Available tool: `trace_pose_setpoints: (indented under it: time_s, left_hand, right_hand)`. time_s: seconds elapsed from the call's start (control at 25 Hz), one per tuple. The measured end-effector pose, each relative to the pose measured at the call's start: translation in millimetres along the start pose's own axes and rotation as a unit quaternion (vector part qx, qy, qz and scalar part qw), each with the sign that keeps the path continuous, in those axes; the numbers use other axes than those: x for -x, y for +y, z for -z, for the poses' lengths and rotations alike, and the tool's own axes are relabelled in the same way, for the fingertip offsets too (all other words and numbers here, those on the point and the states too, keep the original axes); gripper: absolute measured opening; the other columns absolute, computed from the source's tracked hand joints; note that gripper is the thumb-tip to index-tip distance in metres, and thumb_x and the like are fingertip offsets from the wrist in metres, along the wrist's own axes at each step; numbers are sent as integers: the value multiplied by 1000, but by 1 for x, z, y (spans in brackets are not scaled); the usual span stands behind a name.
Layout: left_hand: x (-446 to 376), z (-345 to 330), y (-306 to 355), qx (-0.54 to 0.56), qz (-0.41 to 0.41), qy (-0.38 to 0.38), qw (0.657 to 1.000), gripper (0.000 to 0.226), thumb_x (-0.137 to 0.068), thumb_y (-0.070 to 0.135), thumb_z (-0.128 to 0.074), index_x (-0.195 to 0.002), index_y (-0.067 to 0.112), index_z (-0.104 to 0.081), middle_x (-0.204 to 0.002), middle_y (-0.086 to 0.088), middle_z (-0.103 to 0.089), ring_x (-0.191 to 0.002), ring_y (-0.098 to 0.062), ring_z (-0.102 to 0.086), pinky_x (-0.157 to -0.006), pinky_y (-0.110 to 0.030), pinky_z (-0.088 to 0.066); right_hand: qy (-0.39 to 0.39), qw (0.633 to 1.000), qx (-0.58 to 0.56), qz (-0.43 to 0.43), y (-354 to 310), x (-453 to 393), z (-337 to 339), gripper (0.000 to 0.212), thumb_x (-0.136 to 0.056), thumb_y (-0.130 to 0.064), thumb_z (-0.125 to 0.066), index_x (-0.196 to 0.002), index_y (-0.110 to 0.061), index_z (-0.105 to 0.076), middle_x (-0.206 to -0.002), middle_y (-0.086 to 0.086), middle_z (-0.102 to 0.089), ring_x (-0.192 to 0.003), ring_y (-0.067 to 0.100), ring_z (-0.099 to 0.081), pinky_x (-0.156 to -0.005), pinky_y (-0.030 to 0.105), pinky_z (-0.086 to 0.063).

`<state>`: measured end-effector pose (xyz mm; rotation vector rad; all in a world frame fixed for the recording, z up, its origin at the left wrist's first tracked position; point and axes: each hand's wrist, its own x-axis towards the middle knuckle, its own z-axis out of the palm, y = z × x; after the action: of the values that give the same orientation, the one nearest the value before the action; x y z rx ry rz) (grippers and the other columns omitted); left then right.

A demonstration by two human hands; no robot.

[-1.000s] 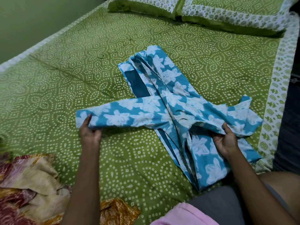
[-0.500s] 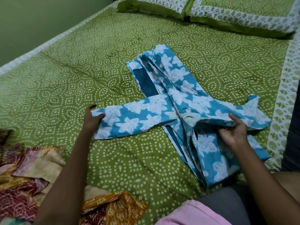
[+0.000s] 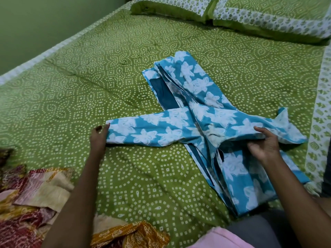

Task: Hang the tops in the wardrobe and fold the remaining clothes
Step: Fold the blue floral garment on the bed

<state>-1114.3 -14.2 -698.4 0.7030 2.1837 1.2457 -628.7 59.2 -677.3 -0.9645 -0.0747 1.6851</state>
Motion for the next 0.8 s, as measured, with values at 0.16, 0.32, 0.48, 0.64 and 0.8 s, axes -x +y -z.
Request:
trace_pose_setpoints:
  time_s: [0.16, 0.32, 0.48, 0.64, 0.8]
  left_hand:
    - [11, 0, -8, -91, -177, -19, 980, 29, -87, 5, -63, -115, 1, -56, -112, -18, -61, -94, -8, -56, -86, -21, -43]
    - [8, 0, -2, -193, -200, -45, 959, 18, -89, -1, -57, -103, -6, -65, -108, -21, -65, -101, -25, -61, -83, -23, -38]
    - [9, 6, -23, -155, -143, -83, 974, 21, -87, -2, -58, -106, 2, -66, -117, -16, -63, -108, -26, -58, -91, -26, -42]
    - [9, 10, -21, 12, 4, -118, 993, 23, -94, 7, -45, -98, 10, -67, -116, -15, -62, -103, -28, -58, -89, -40, -51]
    - [5, 4, -10, 175, 132, -132, 967, 57, -96, 51, -35, -122, 6, -59, -122, -17, -60, -106, -28, -59, -100, -43, -44]
  right_hand:
    - [10, 997, 79, 3, 6, 3, -18, 47, -70, 7, -38, -109, -6, -60, -102, 9, -71, -94, 26, -67, -76, 35, -58]
    - [-8, 988, 151, 42, 11, 2, -60, 53, -51, 4, -44, -101, -6, -58, -101, 11, -65, -92, 28, -65, -78, 34, -56]
    - [-75, 908, 398, 105, 69, 18, -144, 24, -85, 8, -42, -77, -13, -52, -70, 0, -54, -61, 9, -54, -57, 23, -44]
    - [-273, 566, 759, 170, 199, 22, -183, 16, -87, -9, -53, -102, -3, -53, -109, 22, -58, -101, 25, -58, -80, 31, -42]
    - [-286, 298, 883, 224, 265, 13, -150, 65, -93, -15, -42, -149, -9, -9, -157, 11, -9, -145, 28, -4, -117, 49, -1]
